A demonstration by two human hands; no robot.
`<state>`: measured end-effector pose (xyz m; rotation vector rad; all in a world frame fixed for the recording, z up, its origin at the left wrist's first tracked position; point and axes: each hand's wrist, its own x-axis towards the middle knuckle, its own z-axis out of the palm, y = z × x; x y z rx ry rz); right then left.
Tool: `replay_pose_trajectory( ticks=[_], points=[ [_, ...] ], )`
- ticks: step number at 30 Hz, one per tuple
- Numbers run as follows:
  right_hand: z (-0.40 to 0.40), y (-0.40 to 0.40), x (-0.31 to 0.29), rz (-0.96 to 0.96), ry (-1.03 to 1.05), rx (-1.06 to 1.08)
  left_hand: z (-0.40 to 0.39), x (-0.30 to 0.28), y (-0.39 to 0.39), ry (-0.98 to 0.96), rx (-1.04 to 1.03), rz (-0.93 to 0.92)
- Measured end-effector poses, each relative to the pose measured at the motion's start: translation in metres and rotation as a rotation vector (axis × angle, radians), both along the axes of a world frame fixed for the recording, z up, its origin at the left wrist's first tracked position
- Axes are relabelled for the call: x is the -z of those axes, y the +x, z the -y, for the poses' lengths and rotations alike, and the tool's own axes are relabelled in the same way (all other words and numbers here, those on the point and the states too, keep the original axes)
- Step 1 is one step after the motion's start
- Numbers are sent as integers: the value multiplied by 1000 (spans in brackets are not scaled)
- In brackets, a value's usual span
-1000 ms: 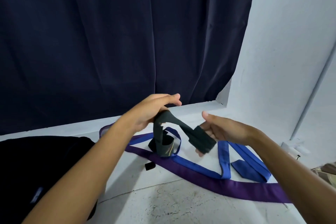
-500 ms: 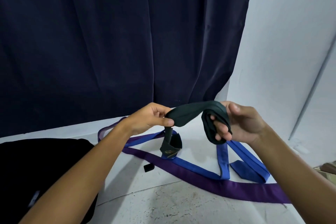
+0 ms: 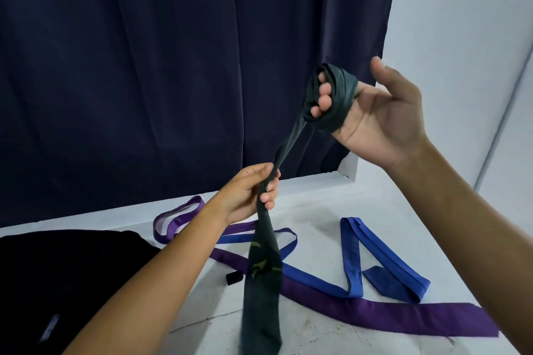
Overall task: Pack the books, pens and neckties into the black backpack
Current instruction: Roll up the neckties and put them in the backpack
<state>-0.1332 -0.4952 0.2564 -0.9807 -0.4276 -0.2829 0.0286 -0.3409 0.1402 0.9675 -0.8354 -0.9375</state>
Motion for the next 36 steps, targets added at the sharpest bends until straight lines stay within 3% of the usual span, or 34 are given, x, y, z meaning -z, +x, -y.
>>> replay_pose_trajectory(
  ticks=[2, 5, 6, 8, 11, 13, 17, 26, 32, 36],
  points=[
    [-5, 0, -8, 7, -4, 41, 3, -6, 2, 120, -95, 48],
    [-10, 0, -12, -10, -34, 76, 10, -16, 6, 434, -425, 409],
    [-11, 1, -12, -25, -47, 85, 12, -17, 8, 443, -540, 476],
    [-13, 2, -11, -68, -76, 90, 14, -21, 6, 236, -661, 459],
    [-16, 5, -7, -141, -112, 93, 18, -27, -11, -106, -525, 446],
    [-18, 7, -3, -178, -121, 92, 24, -28, -28, -185, -378, 422],
    [-20, 9, 5, -207, -107, 94, 33, -23, -46, -172, -373, 272],
    [0, 7, 20, -216, -197, 234, 16, -3, -64, 29, -277, 210],
    [25, 14, 46, -288, -419, 404, -8, -15, -73, 102, -298, 139],
    [28, 18, 61, -419, -655, 334, -20, -36, -72, 81, -328, 85]
  ],
)
